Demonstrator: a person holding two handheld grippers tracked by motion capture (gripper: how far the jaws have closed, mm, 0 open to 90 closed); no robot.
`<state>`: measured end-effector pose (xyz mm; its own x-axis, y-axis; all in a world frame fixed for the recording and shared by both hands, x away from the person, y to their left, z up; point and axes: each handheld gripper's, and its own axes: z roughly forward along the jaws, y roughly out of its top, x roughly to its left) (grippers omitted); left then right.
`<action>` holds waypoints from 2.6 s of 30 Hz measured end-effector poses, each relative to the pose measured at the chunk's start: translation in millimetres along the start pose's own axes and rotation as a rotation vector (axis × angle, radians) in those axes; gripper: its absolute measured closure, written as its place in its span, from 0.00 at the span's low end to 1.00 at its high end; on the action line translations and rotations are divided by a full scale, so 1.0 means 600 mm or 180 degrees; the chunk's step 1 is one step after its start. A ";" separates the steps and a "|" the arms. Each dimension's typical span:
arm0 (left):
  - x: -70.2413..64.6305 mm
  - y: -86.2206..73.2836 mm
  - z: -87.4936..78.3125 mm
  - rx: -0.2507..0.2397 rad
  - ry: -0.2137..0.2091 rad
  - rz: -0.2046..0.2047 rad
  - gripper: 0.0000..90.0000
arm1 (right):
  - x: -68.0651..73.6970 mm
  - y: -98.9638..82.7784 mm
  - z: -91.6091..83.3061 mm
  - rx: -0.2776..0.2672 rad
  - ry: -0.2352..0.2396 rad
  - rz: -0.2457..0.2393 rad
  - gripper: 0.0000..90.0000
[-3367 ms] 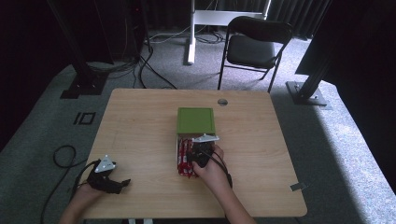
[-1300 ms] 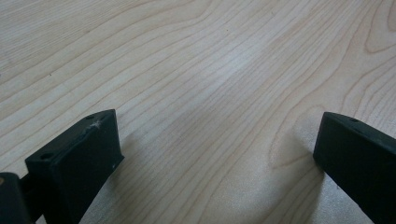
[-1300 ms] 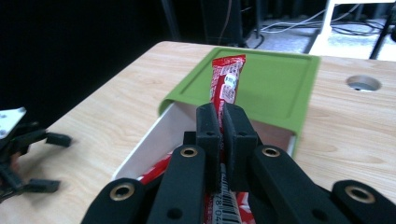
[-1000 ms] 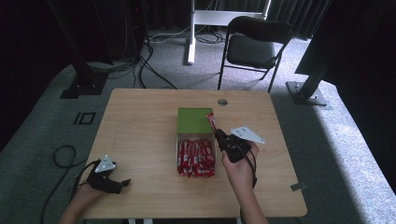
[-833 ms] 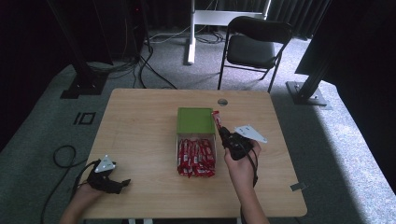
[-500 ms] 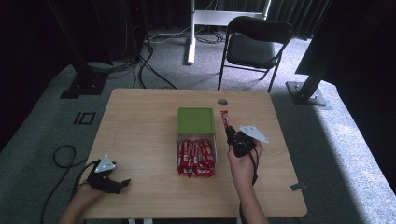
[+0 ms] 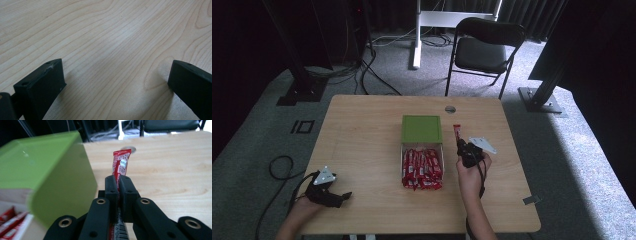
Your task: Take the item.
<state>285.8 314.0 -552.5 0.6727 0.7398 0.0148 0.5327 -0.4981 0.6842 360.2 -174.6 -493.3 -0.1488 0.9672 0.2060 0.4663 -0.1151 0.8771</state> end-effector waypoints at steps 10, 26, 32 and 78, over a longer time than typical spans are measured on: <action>0.000 0.000 0.000 -0.0001 0.0001 0.0001 0.02 | -0.012 -0.030 0.037 0.0305 -0.0011 0.0159 0.96; 0.000 0.000 0.000 -0.0004 0.0000 -0.0005 0.02 | -0.018 -0.052 0.068 0.0713 -0.0003 0.0242 0.96; 0.000 0.000 0.000 -0.0005 0.0001 -0.0004 0.02 | -0.018 -0.058 0.076 0.0847 0.0003 0.0231 0.95; 0.000 0.000 0.000 -0.0005 0.0001 -0.0003 0.02 | -0.082 -0.047 -0.004 0.0688 0.0234 -0.0487 0.20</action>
<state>285.8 313.9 -552.6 0.6721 0.7404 0.0142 0.5326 -0.4966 0.6854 352.1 -219.6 -526.9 -0.2911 0.9496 0.1163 0.6078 0.0897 0.7890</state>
